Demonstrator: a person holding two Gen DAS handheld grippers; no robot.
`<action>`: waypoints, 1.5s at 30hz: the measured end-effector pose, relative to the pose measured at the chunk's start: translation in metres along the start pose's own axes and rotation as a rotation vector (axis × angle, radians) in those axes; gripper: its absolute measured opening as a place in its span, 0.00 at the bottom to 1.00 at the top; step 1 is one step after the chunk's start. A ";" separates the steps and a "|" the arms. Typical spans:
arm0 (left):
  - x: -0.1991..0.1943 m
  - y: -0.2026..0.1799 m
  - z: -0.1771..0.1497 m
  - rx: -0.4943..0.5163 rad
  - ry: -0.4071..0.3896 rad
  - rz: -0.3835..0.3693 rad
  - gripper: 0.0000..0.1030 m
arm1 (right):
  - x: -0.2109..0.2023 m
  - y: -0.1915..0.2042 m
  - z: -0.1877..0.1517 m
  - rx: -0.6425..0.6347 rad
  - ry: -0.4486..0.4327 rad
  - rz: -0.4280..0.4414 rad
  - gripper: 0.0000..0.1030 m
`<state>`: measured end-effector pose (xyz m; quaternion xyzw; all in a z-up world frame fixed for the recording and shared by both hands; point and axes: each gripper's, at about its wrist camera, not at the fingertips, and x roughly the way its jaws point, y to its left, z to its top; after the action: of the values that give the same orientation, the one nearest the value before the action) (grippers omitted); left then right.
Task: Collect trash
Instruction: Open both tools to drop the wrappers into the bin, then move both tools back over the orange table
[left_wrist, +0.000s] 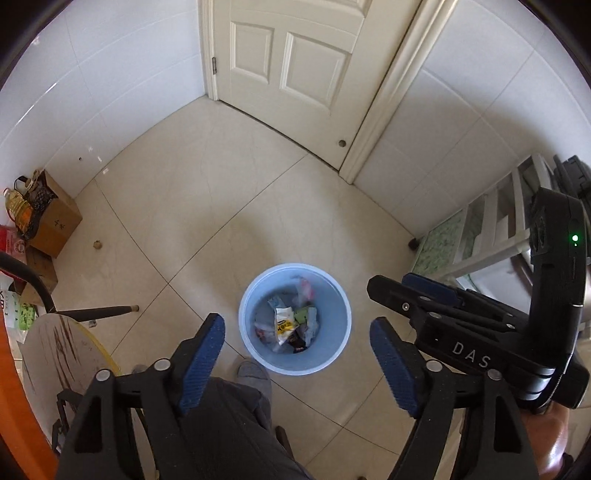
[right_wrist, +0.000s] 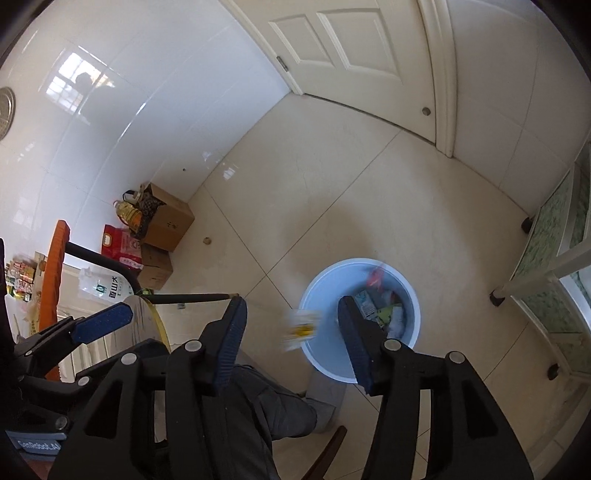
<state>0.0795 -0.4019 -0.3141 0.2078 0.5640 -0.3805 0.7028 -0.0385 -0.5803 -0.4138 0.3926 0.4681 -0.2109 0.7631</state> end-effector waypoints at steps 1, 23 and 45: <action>0.000 -0.002 0.000 -0.002 0.007 0.006 0.80 | 0.001 0.000 -0.001 0.005 0.005 0.002 0.51; -0.142 0.046 -0.040 -0.064 -0.356 0.084 0.91 | -0.095 0.090 -0.009 -0.091 -0.215 -0.021 1.00; -0.339 0.208 -0.288 -0.474 -0.699 0.369 0.99 | -0.140 0.383 -0.076 -0.589 -0.326 0.223 1.00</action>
<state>0.0311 0.0373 -0.1002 -0.0023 0.3179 -0.1568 0.9351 0.1177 -0.2952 -0.1555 0.1656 0.3350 -0.0420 0.9266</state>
